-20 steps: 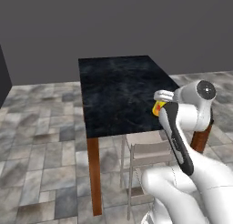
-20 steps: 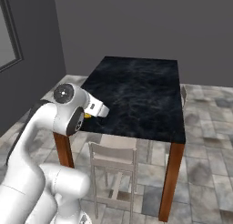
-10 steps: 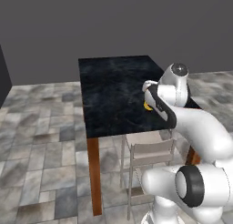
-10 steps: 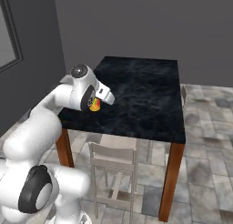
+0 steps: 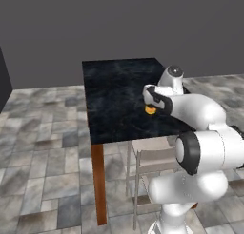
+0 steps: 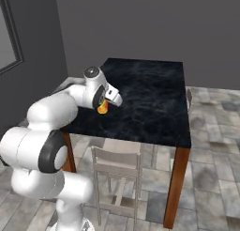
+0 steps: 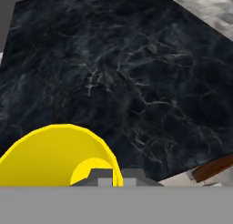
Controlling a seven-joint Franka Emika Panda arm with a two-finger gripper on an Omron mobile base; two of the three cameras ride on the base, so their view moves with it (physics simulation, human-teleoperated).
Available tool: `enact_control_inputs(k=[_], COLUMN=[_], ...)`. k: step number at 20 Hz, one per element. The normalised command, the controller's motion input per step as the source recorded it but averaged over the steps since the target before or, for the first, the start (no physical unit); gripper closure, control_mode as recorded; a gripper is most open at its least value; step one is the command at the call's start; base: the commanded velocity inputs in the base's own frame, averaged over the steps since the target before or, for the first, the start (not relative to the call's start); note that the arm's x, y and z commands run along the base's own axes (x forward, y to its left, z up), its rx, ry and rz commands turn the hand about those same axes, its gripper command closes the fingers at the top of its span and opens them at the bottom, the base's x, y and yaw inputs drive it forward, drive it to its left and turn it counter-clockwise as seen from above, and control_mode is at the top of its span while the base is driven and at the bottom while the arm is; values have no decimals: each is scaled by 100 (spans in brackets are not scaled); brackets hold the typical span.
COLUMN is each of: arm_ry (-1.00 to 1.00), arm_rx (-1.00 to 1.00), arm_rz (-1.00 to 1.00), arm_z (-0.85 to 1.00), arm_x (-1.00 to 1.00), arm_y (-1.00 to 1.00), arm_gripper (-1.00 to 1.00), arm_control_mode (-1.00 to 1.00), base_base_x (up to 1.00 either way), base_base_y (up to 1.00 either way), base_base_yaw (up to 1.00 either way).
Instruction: Place the pitcher and cup on the dining counter for serving.
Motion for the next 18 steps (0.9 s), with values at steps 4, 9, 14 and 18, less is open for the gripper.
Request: enact_control_inputs(k=[4, 9, 14, 18], arm_ry=[0, 0, 0, 0], arm_rx=[0, 0, -2, -1], arm_rz=[0, 0, 0, 0], arm_z=[-60, -65, -54, -43], arm_x=[56, 52, 53, 38], arm_y=[0, 1, 3, 1], arm_gripper=[100, 100, 100, 100], arm_control_mode=[-100, -100, -100, -100], base_base_x=[0, 0, 0, 0], base_base_y=[0, 0, 0, 0], base_base_yaw=[0, 0, 0, 0])
